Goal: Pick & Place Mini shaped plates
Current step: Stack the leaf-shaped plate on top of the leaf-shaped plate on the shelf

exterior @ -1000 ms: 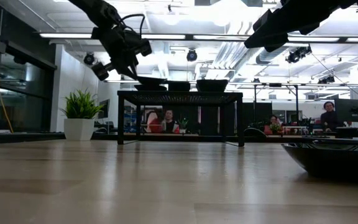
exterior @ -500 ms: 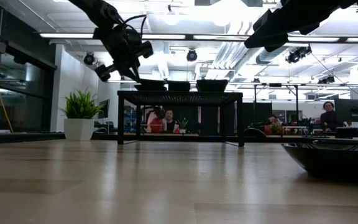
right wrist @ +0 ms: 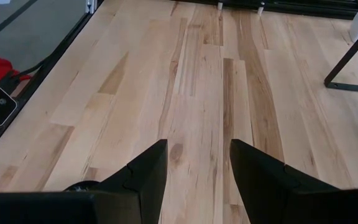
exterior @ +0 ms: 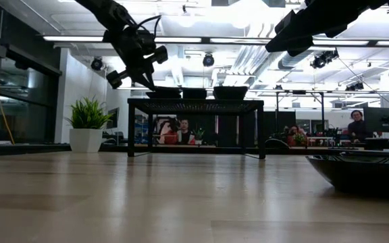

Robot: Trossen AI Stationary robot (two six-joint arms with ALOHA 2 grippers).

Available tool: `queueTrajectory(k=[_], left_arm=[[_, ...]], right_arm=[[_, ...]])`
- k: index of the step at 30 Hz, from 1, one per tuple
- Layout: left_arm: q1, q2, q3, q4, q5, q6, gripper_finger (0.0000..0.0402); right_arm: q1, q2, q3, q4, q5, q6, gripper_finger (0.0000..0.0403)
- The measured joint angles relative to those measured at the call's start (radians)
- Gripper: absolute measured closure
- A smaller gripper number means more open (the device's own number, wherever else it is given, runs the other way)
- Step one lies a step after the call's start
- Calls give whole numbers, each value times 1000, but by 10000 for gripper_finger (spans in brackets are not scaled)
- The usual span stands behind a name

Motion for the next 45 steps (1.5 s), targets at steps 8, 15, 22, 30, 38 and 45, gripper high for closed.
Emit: queueTrajectory(k=[8, 15, 22, 30, 38, 45], left_arm=[[0, 0, 0, -8, 22, -39, 402], [0, -1, 0, -8, 55, -68, 401], [-13, -2, 0, -18, 45, -72, 400], [-20, -2, -12, -9, -2, -98, 362], [-19, -2, -12, -8, -24, -135, 348], [-19, -36, -12, -5, -135, -174, 348]], right_arm=[[0, 0, 0, 0, 0, 0, 233], [0, 0, 0, 0, 0, 0, 233], [0, 0, 0, 0, 0, 0, 233], [0, 0, 0, 0, 0, 0, 233], [0, 0, 0, 0, 0, 0, 233], [0, 0, 0, 0, 0, 0, 233]])
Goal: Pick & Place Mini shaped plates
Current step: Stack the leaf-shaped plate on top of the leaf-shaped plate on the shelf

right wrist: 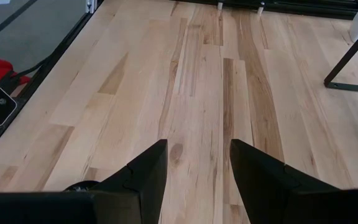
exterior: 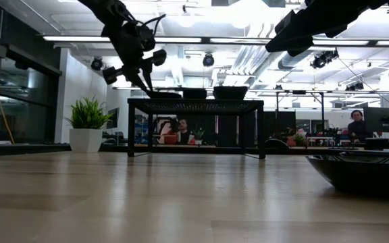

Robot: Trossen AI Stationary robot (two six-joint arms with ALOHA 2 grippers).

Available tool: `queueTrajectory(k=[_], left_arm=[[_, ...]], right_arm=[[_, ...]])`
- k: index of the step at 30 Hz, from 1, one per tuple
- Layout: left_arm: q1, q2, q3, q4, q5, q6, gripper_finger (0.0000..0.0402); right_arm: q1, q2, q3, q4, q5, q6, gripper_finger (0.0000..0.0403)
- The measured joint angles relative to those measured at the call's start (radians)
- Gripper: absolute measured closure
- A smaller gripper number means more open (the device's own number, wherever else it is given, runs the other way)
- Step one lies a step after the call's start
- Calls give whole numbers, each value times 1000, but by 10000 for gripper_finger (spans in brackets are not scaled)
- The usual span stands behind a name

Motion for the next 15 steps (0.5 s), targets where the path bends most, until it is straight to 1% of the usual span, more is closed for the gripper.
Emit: queueTrajectory(k=[4, 7, 9, 11, 15], left_arm=[[0, -35, 0, -3, -47, -21, 348], [0, -70, 0, -4, -58, -95, 348], [0, -94, 0, -14, -41, -169, 348], [0, -117, 0, -29, 22, -274, 348], [-18, -147, 0, -48, 205, -538, 348]], right_arm=[[0, 0, 0, 0, 0, 0, 233], [0, 0, 0, 0, 0, 0, 233], [0, 0, 0, 0, 0, 0, 233], [0, 0, 0, 0, 0, 0, 233], [0, 0, 0, 0, 0, 0, 233]])
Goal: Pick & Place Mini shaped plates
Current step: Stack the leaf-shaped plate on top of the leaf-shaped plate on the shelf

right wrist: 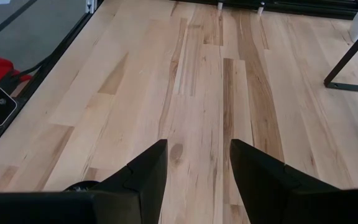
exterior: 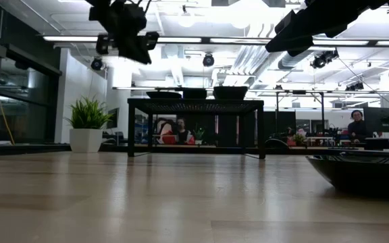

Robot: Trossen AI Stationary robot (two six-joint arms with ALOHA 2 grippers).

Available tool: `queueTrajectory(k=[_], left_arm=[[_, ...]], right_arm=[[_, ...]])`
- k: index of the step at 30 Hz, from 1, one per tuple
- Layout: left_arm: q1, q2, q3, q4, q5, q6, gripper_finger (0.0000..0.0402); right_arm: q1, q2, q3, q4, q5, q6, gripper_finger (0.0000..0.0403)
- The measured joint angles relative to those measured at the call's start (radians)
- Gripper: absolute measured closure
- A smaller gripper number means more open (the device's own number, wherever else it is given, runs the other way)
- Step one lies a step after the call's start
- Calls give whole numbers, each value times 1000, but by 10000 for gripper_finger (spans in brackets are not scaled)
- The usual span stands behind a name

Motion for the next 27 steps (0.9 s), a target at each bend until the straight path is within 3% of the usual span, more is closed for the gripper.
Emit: queueTrajectory(k=[4, 11, 17, 23, 27], left_arm=[[-78, -1, -1, -63, 85, -62, 348], [-342, 0, -1, -102, -63, -107, 348], [-538, 0, -5, -88, -62, -150, 348], [-688, -12, -112, 39, -98, -262, 348], [-775, -9, -246, 165, -157, -393, 348]], right_arm=[[0, 0, 0, 0, 0, 0, 233], [0, 0, 0, 0, 0, 0, 233], [0, 0, 0, 0, 3, 0, 233], [0, 0, 0, 29, -18, 88, 233], [0, 0, 0, 81, -134, 188, 233]])
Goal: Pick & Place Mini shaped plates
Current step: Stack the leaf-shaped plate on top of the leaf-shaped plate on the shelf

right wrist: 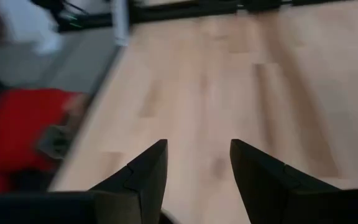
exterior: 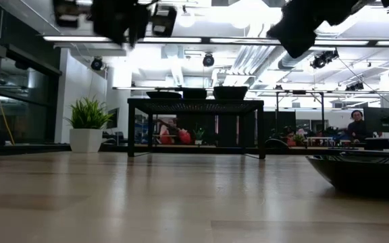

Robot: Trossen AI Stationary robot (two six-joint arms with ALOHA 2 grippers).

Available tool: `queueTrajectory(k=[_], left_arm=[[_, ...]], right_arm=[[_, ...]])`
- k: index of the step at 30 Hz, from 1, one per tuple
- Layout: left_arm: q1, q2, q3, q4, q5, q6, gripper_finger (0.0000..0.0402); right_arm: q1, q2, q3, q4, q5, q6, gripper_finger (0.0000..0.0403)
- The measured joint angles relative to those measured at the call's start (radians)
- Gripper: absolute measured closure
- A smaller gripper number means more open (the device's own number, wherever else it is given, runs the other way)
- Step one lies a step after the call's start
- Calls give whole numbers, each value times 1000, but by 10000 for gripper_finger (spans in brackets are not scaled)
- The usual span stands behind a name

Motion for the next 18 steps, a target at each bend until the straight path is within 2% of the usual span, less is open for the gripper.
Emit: queueTrajectory(k=[3, 7, 13, 15, 18], left_arm=[[-74, -2, -102, 132, -59, -77, 348], [-165, -1, -212, 293, -120, -182, 348], [-282, -2, -266, 472, -227, -257, 348], [-316, -2, -273, 498, -259, -267, 348], [-357, -2, -274, 524, -305, -276, 348]], right_arm=[[0, 0, 0, 38, -92, 49, 233], [1, 0, 0, 72, -143, 117, 233], [2, 1, 0, -21, -72, 231, 233], [1, 2, 0, -96, -35, 316, 233], [1, 2, 0, -230, -32, 504, 233]])
